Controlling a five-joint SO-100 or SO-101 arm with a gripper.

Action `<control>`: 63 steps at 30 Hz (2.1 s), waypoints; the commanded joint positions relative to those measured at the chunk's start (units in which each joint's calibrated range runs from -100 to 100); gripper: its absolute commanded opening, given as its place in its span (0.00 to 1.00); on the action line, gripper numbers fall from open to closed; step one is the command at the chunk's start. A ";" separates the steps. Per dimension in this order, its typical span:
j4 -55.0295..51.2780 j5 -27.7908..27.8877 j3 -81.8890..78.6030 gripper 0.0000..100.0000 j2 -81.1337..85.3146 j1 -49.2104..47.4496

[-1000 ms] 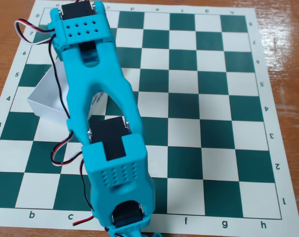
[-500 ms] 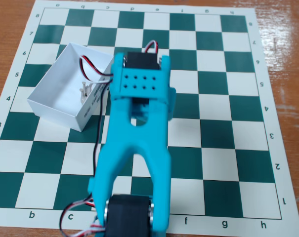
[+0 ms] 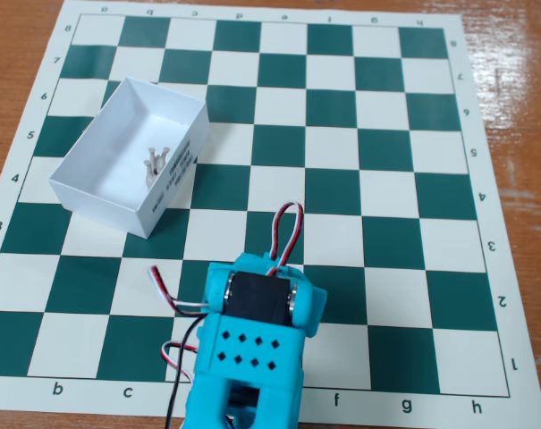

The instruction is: Grab the toy horse and put it in the box.

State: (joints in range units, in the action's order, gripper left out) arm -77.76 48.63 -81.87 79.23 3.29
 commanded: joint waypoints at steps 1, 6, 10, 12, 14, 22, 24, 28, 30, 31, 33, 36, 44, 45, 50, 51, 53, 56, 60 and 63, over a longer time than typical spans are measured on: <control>-1.89 0.52 -2.84 0.00 5.01 -1.07; -0.98 0.33 -7.57 0.00 10.41 -3.29; 0.93 1.01 -13.67 0.00 15.63 -3.50; 1.43 1.35 -16.04 0.00 17.40 -3.50; 2.09 1.50 -18.04 0.00 18.82 -3.64; 2.09 1.11 -18.13 0.00 19.08 -6.57; 2.01 1.11 -18.13 0.00 19.17 -6.00; 1.35 1.16 -18.13 0.00 20.59 -4.07; 1.35 1.26 -18.13 0.00 20.59 -3.86; 1.35 1.31 -18.13 0.00 20.59 -3.93; 1.35 1.31 -18.13 0.00 20.59 -4.14; 1.26 1.35 -18.13 0.00 20.59 -4.57; 1.26 1.35 -18.13 0.00 20.59 -5.21; 1.26 1.35 -18.13 0.00 20.59 -5.21; 1.26 1.35 -18.13 0.00 20.59 -5.29; 1.26 1.35 -18.13 0.00 20.59 -5.29; 1.26 1.35 -18.13 0.00 20.59 -5.29; 1.26 1.35 -18.13 0.00 20.59 -5.29; 1.26 1.35 -18.13 0.00 20.59 -5.29; 1.26 1.35 -18.13 0.00 20.59 -5.29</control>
State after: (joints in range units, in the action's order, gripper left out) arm -76.44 49.88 -99.64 99.57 -1.49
